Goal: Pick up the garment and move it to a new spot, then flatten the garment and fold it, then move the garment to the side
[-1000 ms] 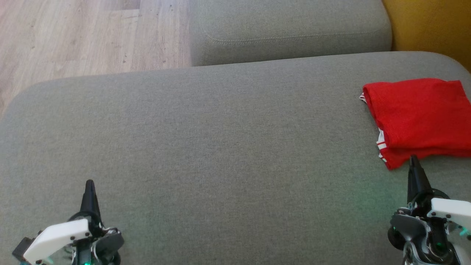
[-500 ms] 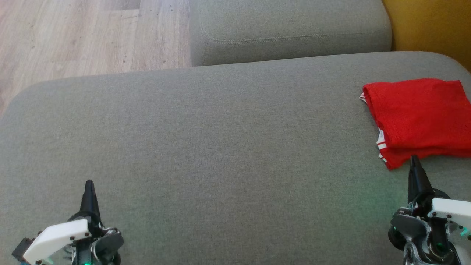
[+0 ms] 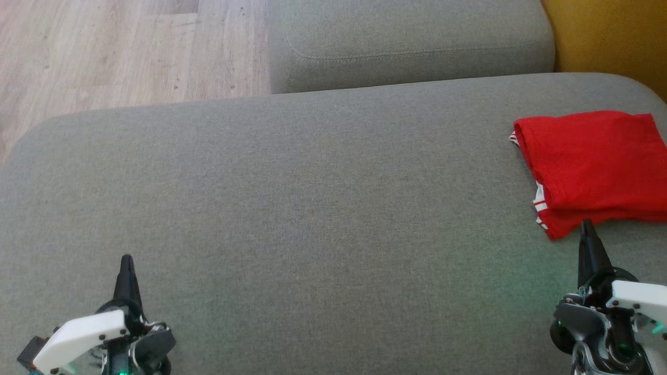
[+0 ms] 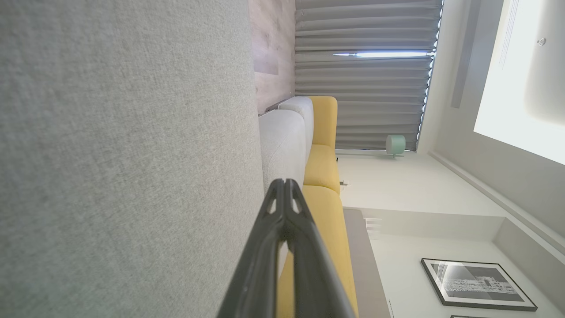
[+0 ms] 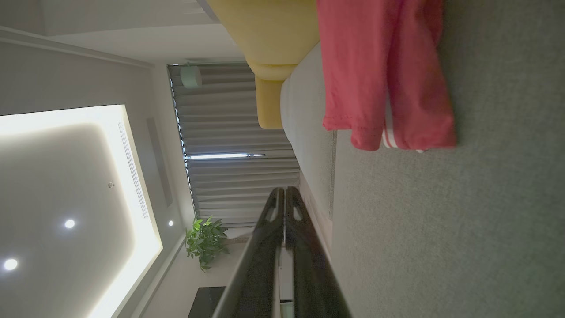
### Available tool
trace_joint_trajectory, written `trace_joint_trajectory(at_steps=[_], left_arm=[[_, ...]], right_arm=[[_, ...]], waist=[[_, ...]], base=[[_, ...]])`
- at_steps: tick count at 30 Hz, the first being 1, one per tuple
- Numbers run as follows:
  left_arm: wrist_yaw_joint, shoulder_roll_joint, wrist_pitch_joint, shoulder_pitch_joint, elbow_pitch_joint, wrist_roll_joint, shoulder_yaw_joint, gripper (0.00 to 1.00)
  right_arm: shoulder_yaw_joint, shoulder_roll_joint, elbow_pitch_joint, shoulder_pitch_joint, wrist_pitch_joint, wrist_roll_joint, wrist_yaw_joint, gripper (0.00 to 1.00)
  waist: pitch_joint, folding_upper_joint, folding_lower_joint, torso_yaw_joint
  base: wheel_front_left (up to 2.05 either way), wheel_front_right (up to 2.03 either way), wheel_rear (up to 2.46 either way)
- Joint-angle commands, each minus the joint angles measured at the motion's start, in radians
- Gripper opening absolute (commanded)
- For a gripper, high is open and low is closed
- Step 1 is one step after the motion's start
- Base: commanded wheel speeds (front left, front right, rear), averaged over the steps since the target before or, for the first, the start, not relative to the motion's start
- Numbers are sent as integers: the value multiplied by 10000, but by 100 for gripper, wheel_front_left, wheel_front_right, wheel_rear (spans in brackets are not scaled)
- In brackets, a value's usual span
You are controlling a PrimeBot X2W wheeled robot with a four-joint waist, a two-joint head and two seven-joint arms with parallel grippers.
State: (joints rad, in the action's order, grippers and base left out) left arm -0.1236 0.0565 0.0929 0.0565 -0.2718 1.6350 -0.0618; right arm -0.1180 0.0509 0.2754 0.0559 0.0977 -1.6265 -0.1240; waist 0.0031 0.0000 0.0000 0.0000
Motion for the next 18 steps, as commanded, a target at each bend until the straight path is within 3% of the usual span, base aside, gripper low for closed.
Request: trace_joint_trajectory(at_steps=[1,18], left_arm=[[-71,65,64,499,274,-120,-346,0],[-71,39,94,503,272,-151,-384,0]], right_arm=[[171,90,-314,507,51,72,-67,0],[142,69,-312,510,75,97,-67,0]], waist=[[0,0,0,0],[0,0,0,0]], base=[[0,0,0],[0,0,0]])
